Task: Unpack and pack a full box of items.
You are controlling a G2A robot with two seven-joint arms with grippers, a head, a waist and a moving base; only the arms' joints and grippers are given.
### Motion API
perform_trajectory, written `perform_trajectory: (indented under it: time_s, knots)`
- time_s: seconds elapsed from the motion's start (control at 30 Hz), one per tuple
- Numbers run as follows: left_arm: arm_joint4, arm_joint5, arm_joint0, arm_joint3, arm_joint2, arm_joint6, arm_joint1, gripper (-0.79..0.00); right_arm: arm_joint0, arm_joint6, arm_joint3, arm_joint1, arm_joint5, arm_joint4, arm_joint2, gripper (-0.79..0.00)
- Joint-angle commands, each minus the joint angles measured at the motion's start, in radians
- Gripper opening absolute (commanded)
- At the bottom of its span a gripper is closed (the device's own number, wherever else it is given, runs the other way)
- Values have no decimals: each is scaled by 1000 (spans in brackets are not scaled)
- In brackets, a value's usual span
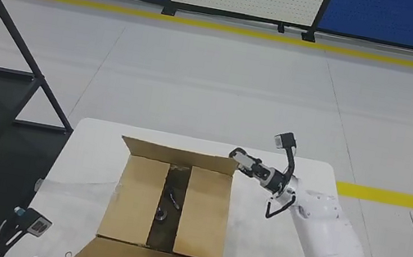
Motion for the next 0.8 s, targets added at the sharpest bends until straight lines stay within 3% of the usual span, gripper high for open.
perform_trajectory:
  time_s: [0.0, 0.27, 0.47, 0.77]
  knots:
    - [-36, 9, -2, -6, 6, 2, -1, 0, -6, -1, -20, 6, -1, -10, 1, 0]
    - [-118, 10, -18, -7, 4, 29, -3, 0, -39, 6, -127, 28, 6, -40, 0, 0]
    - [-74, -26, -22, -33, 2, 101, -6, 0, -79, 28, -219, 52, 28, -67, 3, 0]
    - [-74, -26, -22, -33, 2, 101, -6, 0, -151, 47, -346, 91, 47, -52, 37, 0]
